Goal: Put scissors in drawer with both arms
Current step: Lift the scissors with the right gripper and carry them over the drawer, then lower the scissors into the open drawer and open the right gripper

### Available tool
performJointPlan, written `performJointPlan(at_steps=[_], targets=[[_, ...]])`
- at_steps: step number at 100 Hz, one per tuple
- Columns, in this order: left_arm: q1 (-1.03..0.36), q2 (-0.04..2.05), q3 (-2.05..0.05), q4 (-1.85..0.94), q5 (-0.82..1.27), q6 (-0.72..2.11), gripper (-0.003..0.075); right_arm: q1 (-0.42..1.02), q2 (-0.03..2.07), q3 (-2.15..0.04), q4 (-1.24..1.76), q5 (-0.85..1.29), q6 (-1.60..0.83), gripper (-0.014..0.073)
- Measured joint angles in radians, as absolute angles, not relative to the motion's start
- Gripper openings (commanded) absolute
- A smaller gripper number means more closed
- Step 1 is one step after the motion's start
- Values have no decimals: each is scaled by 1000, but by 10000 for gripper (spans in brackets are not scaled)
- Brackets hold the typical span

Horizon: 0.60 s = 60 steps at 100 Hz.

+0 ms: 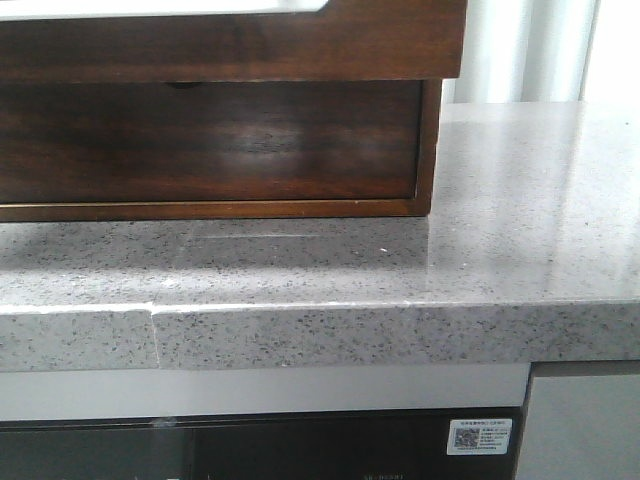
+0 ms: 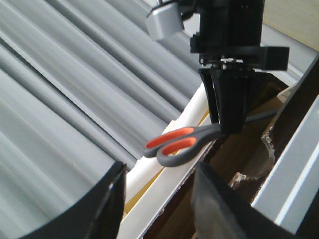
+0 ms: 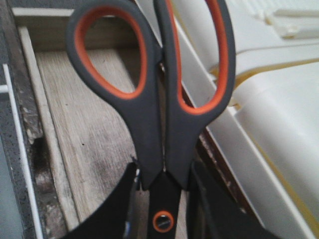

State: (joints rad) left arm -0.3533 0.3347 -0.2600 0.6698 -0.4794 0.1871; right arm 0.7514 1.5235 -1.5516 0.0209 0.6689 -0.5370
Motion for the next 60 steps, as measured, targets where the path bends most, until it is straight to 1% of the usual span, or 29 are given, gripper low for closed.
performJointPlan(at_steps=[23, 60], targets=[[-353, 335, -260, 670, -474, 187, 295, 751, 1588, -1552, 0, 666, -569, -66], [-353, 335, -260, 670, -474, 187, 295, 757, 1616, -1555, -46, 656, -579, -65]])
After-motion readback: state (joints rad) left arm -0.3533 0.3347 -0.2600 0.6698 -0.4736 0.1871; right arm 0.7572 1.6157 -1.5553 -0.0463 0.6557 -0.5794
